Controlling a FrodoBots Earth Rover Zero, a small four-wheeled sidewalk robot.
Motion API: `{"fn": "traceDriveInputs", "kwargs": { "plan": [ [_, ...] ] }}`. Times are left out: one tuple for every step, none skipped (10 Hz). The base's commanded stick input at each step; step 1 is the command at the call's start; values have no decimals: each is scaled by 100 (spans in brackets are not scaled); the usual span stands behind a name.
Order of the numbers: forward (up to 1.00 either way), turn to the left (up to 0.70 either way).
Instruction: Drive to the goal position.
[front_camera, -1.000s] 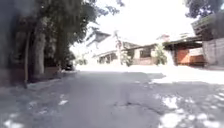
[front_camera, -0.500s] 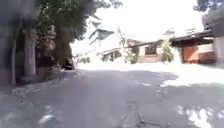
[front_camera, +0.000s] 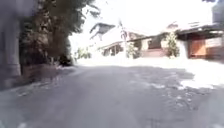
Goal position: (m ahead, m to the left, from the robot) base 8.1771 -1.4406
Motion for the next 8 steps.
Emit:
{"fn": "traceDriveInputs", "kwargs": {
  "plan": [
    [100,4],
    [100,4],
    [100,4],
    [100,4],
    [100,7],
    [100,14],
    [100,10],
    [100,9]
  ]
}}
